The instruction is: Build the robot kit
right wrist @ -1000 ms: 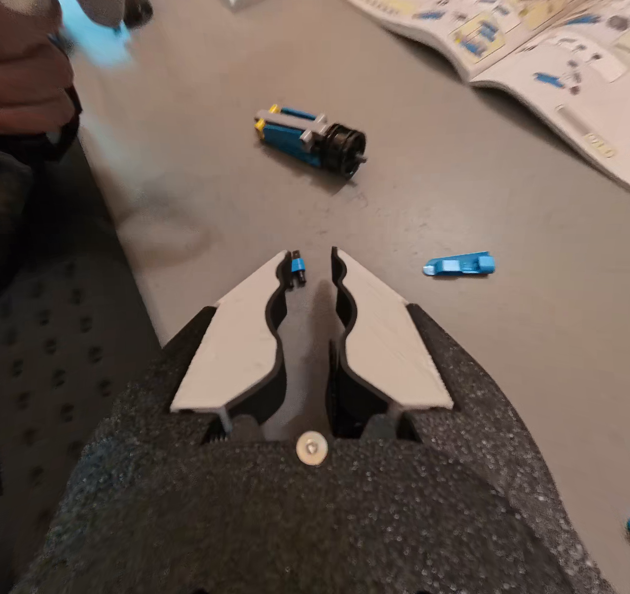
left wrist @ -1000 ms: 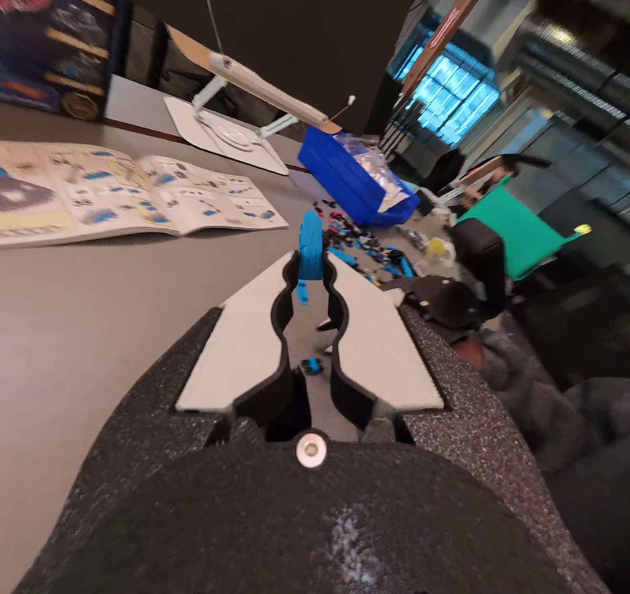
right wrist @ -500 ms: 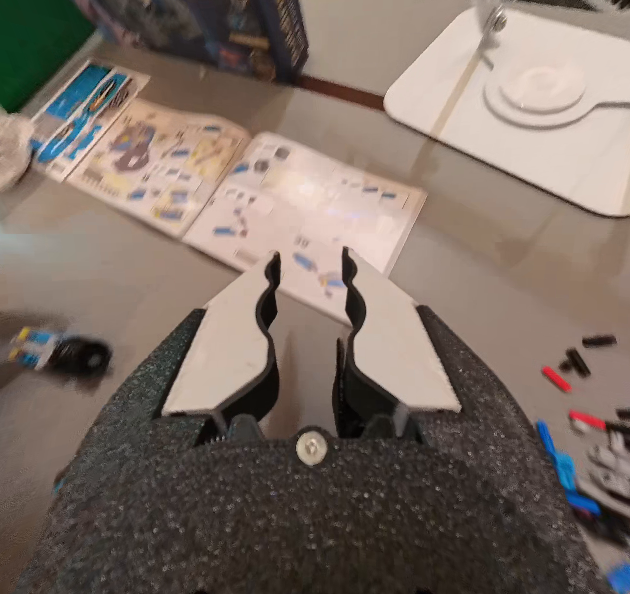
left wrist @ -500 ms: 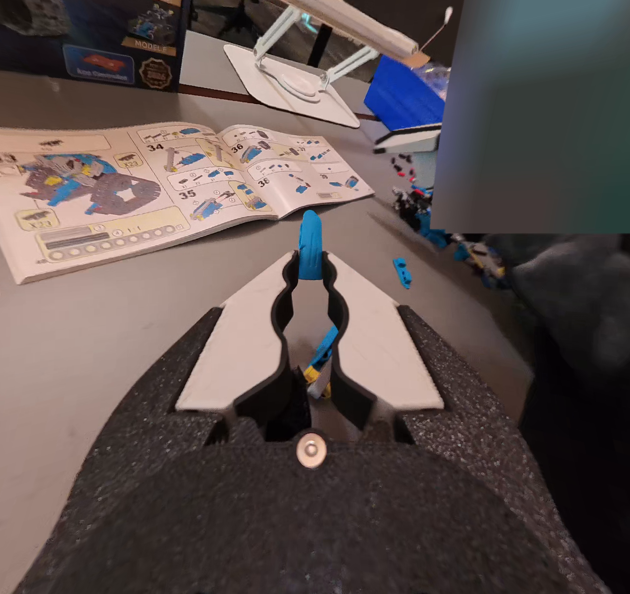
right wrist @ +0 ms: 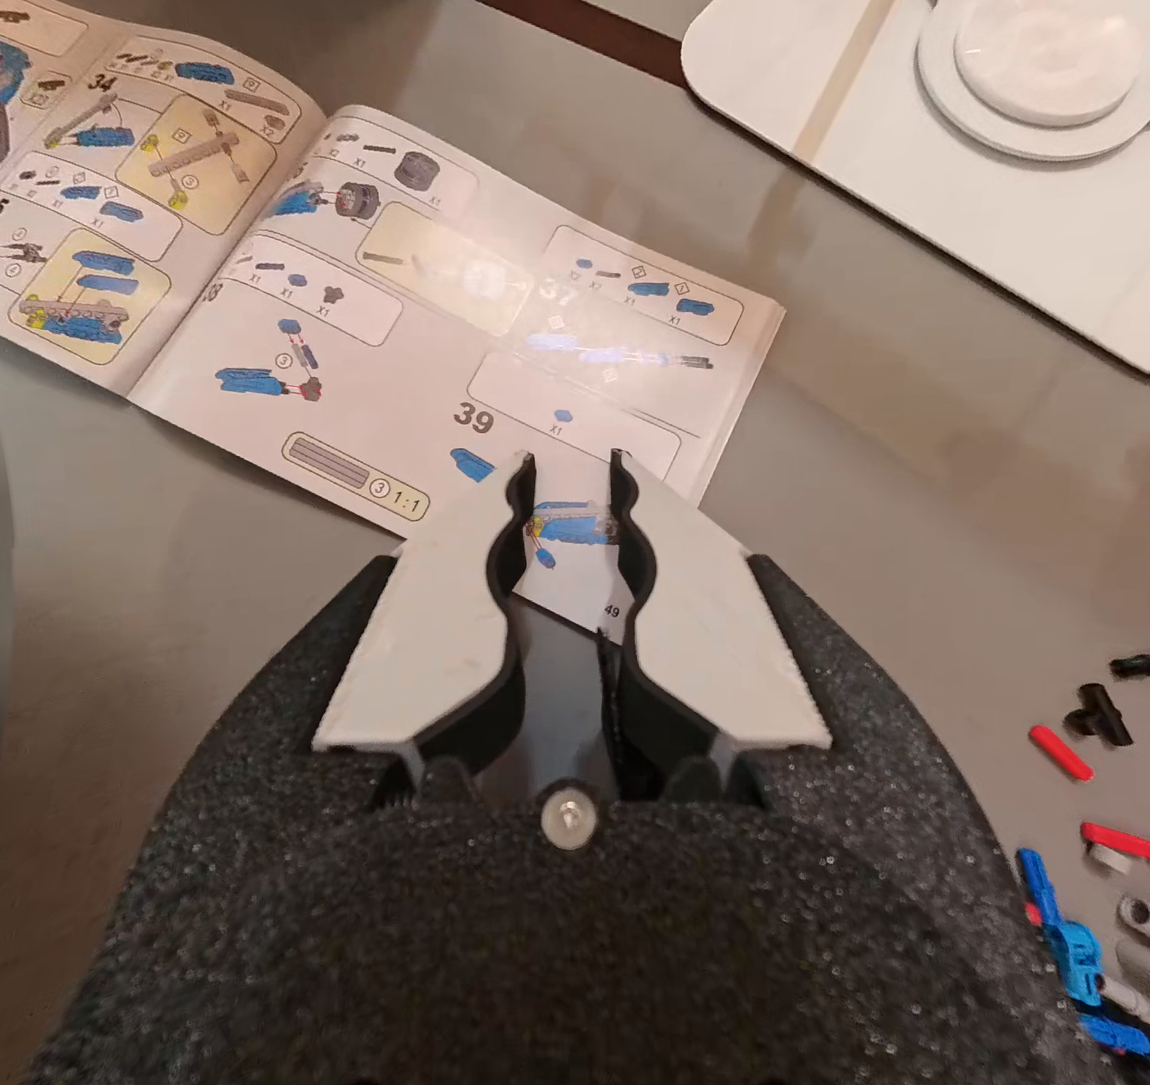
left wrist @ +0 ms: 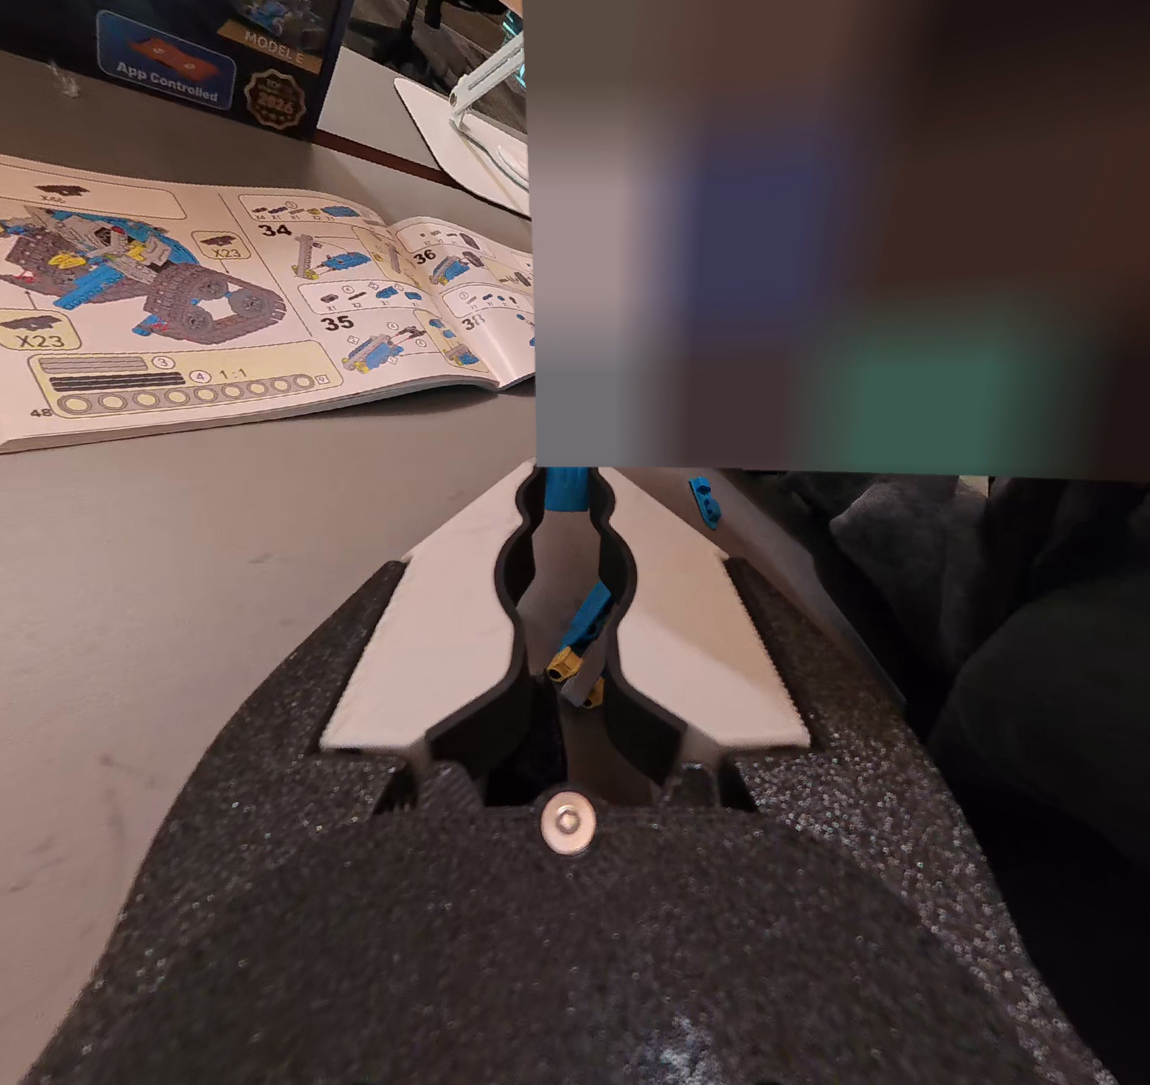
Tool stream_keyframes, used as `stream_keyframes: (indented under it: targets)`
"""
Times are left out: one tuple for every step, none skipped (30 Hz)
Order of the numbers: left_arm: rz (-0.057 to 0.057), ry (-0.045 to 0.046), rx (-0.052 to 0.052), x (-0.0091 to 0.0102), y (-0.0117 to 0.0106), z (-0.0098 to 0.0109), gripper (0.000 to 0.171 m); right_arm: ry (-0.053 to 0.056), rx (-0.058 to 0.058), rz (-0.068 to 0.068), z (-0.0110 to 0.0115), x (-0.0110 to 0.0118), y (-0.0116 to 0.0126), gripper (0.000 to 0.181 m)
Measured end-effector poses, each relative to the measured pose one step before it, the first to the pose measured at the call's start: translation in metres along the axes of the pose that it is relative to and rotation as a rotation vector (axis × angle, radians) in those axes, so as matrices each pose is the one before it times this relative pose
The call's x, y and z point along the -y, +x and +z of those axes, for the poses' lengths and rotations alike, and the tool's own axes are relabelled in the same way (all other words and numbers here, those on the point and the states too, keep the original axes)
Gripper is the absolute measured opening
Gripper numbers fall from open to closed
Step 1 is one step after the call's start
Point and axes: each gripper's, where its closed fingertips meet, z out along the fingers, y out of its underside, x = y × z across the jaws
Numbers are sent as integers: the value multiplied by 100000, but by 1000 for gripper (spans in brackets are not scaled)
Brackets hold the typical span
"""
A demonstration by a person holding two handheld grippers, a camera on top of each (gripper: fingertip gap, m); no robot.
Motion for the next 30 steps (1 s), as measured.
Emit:
stream_keyframes:
  targets:
    - [-220, -35, -291, -21, 28, 5, 12, 97, 393, 245, 2, 10, 0, 24]
    - [-420, 34, -340, -29, 35, 1, 12, 98, 227, 236, -5, 4, 3, 24]
    - [-469, 171, -168, -6, -2, -16, 12, 90, -13, -113, 1, 7, 4, 24]
    - [-507, 198, -144, 15, -18, -36, 12, 67, -51, -253, -3, 1, -9, 24]
    - [-602, 241, -207, 15, -26, -28, 12, 75, -24, 4, 4, 9, -11, 24]
    - [-565, 294, -73, 34, -48, -33, 12, 110, 116, 178, 0, 8, 1, 24]
    - [-356, 254, 27, 30, -40, -28, 12, 110, 201, 375, 9, 4, 4, 24]
    - [-79, 101, 178, 13, -39, -4, 12, 96, 155, 504, -4, 5, 9, 24]
    - [273, 2, 355, -16, -27, 9, 13, 72, 13, 220, 0, 6, -9, 24]
    - [383, -44, 275, -12, -15, 17, 13, 47, -72, -90, 2, 5, 2, 24]
    - [256, -175, 123, -31, 8, 31, 13, 48, -45, -109, -3, 0, -6, 24]
    - [141, -185, 98, -36, -10, 29, 13, 34, -1, 19, 2, 5, -1, 24]
    - [-59, -98, -47, -22, -2, 19, 13, 36, 26, 36, 3, 5, -6, 24]
    - [-218, 26, -90, 0, -19, 4, 13, 51, 26, 40, 5, 9, 8, 24]
    - [-261, 115, -52, 7, -17, 3, 13, 60, 11, 97, -5, 0, 7, 24]
    - [-215, 45, -74, 6, -11, -4, 13, 25, -15, -27, -4, -2, -2, 24]
    - [-51, -24, 0, -9, 0, 14, 13, 21, -28, -70, 1, 1, -5, 24]
    - [354, -59, 315, -19, -14, 9, 13, 27, -77, -30, 1, 2, -1, 24]
    - [1139, -137, 843, -24, -23, 14, 13, -14, -100, -87, 3, 1, -2, 24]
    - [2144, -243, 1083, -32, 17, 19, 12, -25, -2, 45, 8, 6, -5, 24]
    - [2952, -355, 1024, -51, 93, 34, 12, 8, 33, 170, 7, 8, 4, 24]
    - [3524, -372, 1012, -21, 143, 28, 12, 8, -100, -53, 0, 0, 4, 24]
    - [3885, -39, 989, 35, 171, 29, 12, 10, -272, -294, 6, 4, -13, 24]
    - [3621, 290, 654, 92, 215, 54, 12, -14, -251, -348, -2, 9, 1, 24]
    - [3112, 466, 197, 129, 244, 51, 13, -46, -52, -144, -4, -8, 3, 24]
    - [2707, 765, 332, 171, 210, 39, 13, -53, 62, 57, -3, -6, 1, 24]
    - [2570, 1258, 234, 260, 206, 24, 13, -105, -3, -123, -10, -3, 1, 24]
    - [2349, 1708, -181, 351, 276, -6, 13, -155, -111, -334, -16, -13, 3, 24]
    - [2570, 2141, -409, 423, 353, -24, 13, -336, -42, -438, -15, -25, -23, 24]
    - [3234, 2767, -1843, 500, 649, -38, 13, -501, 109, -193, -15, -22, -15, 25]
